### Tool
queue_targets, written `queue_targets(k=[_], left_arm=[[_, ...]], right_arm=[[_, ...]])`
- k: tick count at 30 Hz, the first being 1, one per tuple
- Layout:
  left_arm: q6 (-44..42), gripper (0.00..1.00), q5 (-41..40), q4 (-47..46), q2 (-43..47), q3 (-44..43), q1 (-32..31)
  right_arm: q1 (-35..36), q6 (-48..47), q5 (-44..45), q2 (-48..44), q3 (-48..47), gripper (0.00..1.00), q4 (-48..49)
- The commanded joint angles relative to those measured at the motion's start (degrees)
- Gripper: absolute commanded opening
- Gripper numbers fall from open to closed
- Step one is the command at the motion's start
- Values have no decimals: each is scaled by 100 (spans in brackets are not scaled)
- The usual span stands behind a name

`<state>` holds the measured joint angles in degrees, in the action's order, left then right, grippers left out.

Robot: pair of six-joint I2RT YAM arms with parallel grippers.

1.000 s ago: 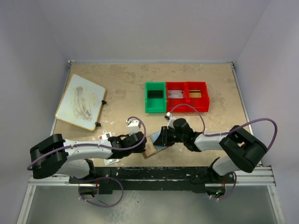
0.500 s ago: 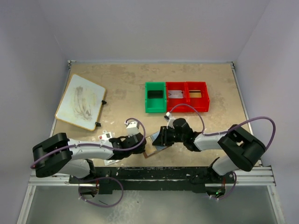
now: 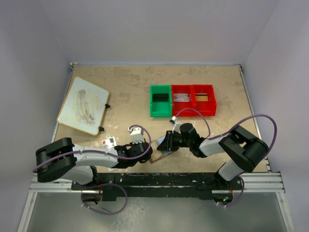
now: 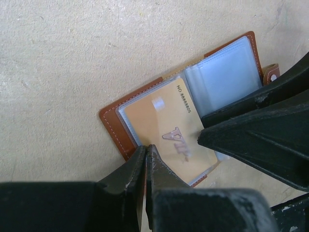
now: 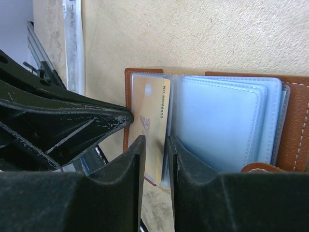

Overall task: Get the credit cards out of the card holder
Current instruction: Remove the credit card from the card holder.

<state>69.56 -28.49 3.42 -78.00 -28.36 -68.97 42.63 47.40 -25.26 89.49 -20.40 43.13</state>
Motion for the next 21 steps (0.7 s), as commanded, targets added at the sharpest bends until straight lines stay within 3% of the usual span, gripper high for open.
queue_targets(k=[1, 5, 7, 11, 16, 21], left_arm=[[260, 0, 178, 471, -390, 406, -163], [291, 0, 165, 458, -469, 409, -212], [294, 0, 147, 458, -468, 394, -213], [288, 0, 132, 450, -471, 381, -222], [313, 0, 112, 440, -471, 408, -231], [331, 0, 81, 494, -461, 410, -235]], right_arm=[[78, 203, -642, 147, 85, 25, 852], [128, 243, -797, 270, 16, 22, 957], [160, 228, -784, 336, -47, 25, 847], [313, 5, -276, 333, -301, 26, -51], [376, -79, -479, 233, -292, 0, 156], [382, -60, -640, -123, -143, 0, 262]])
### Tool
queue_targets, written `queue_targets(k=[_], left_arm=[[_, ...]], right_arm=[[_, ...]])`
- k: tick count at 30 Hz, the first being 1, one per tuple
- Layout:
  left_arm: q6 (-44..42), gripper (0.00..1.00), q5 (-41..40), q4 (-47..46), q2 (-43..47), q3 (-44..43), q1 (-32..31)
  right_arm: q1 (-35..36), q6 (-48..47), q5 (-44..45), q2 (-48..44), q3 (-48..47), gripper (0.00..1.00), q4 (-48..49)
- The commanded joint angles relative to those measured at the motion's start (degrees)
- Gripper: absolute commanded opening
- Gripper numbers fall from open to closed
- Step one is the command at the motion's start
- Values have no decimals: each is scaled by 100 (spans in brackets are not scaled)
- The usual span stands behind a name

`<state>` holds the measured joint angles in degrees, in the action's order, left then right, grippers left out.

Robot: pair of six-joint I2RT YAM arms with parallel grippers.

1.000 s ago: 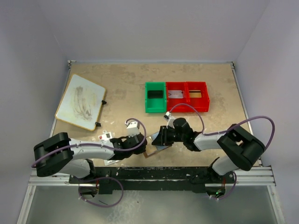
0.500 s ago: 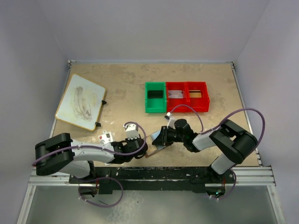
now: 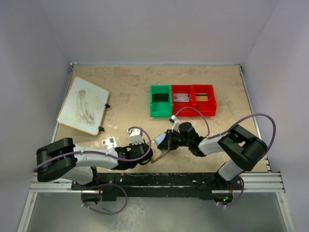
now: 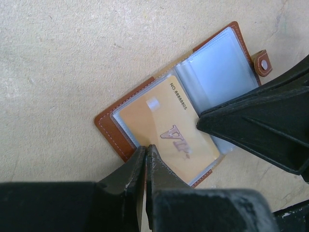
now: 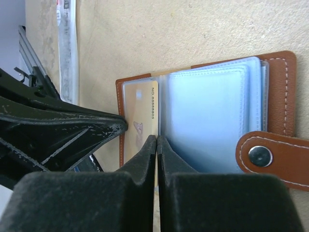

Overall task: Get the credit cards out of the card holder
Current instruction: Remove the credit card from the card holder.

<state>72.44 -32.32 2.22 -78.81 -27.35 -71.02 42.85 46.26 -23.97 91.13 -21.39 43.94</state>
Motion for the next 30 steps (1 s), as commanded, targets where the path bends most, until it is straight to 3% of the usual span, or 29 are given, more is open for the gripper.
queue_targets(k=[1, 14, 20, 24, 30], left_arm=[[48, 0, 456, 625, -388, 310, -26], [-18, 0, 367, 755, -104, 378, -30], [-84, 0, 405, 736, -100, 375, -42], [-93, 0, 419, 754, -96, 368, -43], [-118, 0, 410, 727, -108, 354, -43]], right_arm=[[356, 74, -746, -349, -35, 0, 107], [-45, 273, -194, -856, 384, 0, -244], [-92, 321, -408, -749, 422, 0, -178], [-88, 492, -350, -650, 571, 21, 28], [-84, 673, -447, -638, 753, 26, 259]])
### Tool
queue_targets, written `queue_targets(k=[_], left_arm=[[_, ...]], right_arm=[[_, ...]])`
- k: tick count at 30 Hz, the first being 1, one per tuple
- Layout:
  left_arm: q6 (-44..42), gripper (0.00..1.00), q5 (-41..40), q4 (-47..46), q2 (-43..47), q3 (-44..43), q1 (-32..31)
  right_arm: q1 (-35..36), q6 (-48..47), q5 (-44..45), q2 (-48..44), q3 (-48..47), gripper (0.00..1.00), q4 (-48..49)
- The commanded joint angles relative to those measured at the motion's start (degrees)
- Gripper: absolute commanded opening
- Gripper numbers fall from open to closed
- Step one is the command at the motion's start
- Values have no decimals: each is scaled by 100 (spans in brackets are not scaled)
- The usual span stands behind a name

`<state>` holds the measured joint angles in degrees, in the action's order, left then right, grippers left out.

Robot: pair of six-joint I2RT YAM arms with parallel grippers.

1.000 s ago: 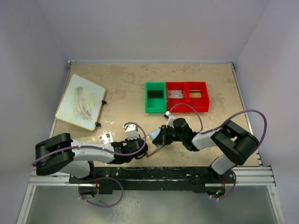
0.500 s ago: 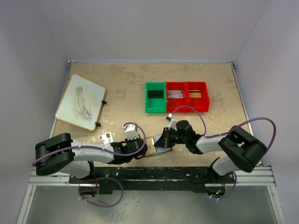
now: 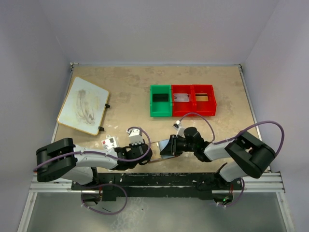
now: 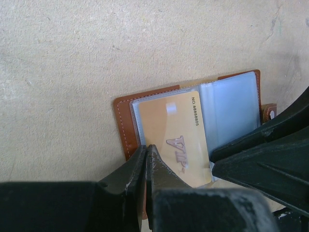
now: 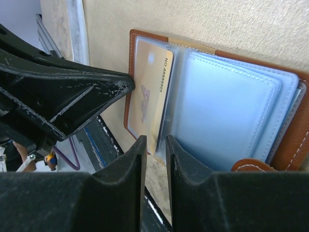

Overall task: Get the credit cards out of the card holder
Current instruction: Remove the credit card from the card holder.

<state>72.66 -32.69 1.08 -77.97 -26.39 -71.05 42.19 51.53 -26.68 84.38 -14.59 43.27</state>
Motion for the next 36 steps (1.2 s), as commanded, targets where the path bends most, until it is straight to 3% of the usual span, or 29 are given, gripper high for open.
queue_targets(k=[1, 13, 21, 24, 31, 36], left_arm=[[-146, 0, 449, 853, -187, 245, -37], [-185, 0, 463, 867, -269, 170, -39], [-178, 0, 464, 893, -267, 162, -48], [-158, 0, 465, 900, -247, 184, -57], [-167, 0, 491, 818, -227, 189, -67], [-160, 0, 509, 797, -231, 183, -76]], right_arm=[[-6, 180, -228, 68, 85, 25, 408], [181, 663, -544, 702, 274, 22, 1697], [248, 1413, 195, 813, 444, 25, 1856], [288, 1856, 386, 891, 654, 24, 2355], [429, 2282, -81, 1637, 591, 23, 3991], [583, 2463, 100, 2037, 459, 22, 4167]])
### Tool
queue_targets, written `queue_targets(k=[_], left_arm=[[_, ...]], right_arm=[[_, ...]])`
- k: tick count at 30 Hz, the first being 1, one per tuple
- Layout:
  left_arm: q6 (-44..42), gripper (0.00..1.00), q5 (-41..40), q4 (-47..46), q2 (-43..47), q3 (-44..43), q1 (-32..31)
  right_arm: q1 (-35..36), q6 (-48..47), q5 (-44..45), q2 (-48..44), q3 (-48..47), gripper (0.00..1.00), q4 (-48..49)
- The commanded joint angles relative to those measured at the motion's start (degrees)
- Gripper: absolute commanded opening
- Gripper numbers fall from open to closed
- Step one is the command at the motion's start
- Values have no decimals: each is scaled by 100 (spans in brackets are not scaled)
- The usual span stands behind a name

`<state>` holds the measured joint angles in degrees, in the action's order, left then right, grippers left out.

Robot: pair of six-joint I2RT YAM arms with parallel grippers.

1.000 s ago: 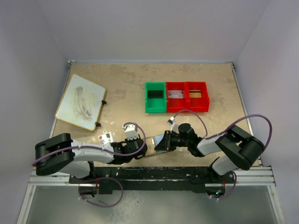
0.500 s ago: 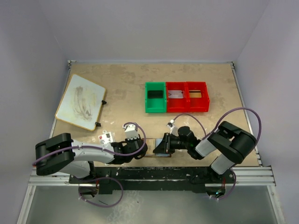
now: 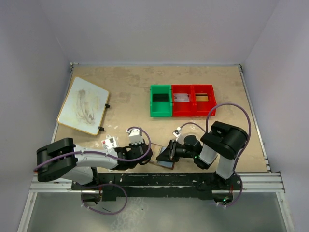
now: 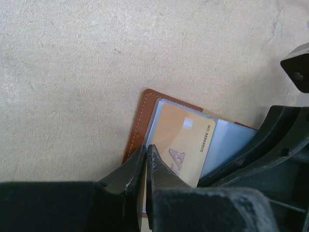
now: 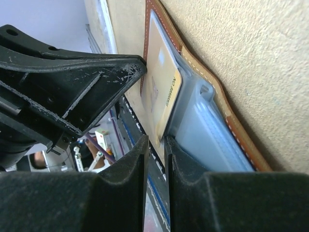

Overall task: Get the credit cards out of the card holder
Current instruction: Remove the credit card from the card holder.

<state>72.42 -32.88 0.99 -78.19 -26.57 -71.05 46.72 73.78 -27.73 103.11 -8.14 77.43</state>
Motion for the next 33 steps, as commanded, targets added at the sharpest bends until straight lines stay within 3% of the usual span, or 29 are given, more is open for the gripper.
queue_targets(k=[1, 14, 23, 33], left_arm=[[-139, 0, 536, 801, -210, 200, -76], [-81, 0, 622, 623, -214, 225, -181], [-32, 0, 599, 642, -188, 256, -207], [-1, 0, 582, 657, -186, 226, -261]], right_arm=[[166, 288, 318, 173, -181, 21, 731], [534, 410, 1712, -862, -871, 23, -1732], [783, 772, 2299, -1130, -892, 18, -2106], [806, 949, 2721, -1521, -912, 23, -2402]])
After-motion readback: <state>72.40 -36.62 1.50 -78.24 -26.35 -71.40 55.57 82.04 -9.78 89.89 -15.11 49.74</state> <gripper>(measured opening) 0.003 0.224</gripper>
